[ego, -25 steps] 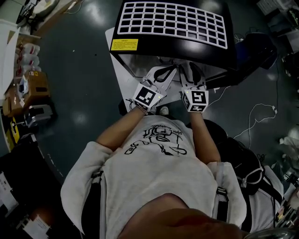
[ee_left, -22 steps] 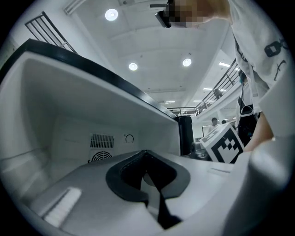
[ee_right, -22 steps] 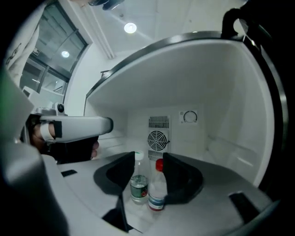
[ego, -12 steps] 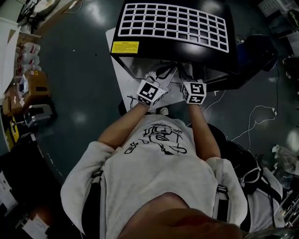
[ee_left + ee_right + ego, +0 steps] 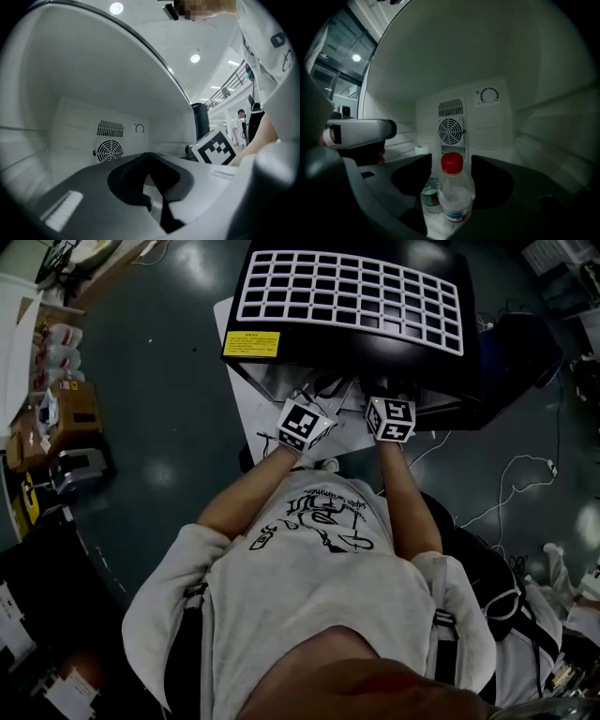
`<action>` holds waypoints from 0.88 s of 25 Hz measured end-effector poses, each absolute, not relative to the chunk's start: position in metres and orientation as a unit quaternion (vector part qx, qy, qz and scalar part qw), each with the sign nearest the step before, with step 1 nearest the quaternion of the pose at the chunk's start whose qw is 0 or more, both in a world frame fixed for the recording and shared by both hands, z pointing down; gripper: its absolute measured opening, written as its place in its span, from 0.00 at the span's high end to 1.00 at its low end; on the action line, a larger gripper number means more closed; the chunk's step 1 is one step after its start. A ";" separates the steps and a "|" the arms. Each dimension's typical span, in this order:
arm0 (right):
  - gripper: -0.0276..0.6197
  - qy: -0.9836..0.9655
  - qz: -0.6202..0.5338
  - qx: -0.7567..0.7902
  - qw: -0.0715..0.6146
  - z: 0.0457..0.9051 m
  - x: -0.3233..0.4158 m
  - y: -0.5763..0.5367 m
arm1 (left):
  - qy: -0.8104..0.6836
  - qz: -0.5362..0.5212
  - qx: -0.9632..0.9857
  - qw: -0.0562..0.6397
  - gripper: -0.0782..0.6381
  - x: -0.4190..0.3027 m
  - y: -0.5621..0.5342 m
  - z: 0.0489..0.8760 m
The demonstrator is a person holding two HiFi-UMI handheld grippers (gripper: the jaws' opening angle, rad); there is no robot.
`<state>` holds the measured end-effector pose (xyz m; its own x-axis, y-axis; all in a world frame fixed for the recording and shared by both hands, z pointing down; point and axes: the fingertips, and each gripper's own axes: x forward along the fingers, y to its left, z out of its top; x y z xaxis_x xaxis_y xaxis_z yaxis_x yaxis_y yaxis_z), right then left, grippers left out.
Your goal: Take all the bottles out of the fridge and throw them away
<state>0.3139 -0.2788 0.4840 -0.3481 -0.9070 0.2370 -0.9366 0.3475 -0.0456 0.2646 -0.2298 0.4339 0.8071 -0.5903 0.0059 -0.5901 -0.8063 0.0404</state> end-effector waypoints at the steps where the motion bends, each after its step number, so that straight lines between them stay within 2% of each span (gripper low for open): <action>1: 0.59 -0.818 0.089 0.562 0.085 0.485 0.313 -0.279 | -0.311 -0.001 0.950 0.021 0.88 0.264 -0.230 0.435; 7: 0.60 -0.817 0.090 0.561 0.101 0.492 0.310 -0.285 | -0.315 0.002 0.949 0.029 0.88 0.258 -0.234 0.439; 9: 0.70 -0.815 0.085 0.563 0.106 0.493 0.311 -0.285 | -0.316 0.003 0.948 0.031 0.88 0.256 -0.236 0.440; 22: 0.71 -0.814 0.066 0.565 0.113 0.473 0.311 -0.269 | -0.316 -0.001 0.948 0.045 0.88 0.244 -0.229 0.435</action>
<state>0.3106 -0.2690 0.4727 -0.3352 -0.9060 0.2583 -0.9358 0.3520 0.0205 0.2440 -0.2294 0.4353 0.7997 -0.5998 0.0263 -0.5996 -0.7956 0.0869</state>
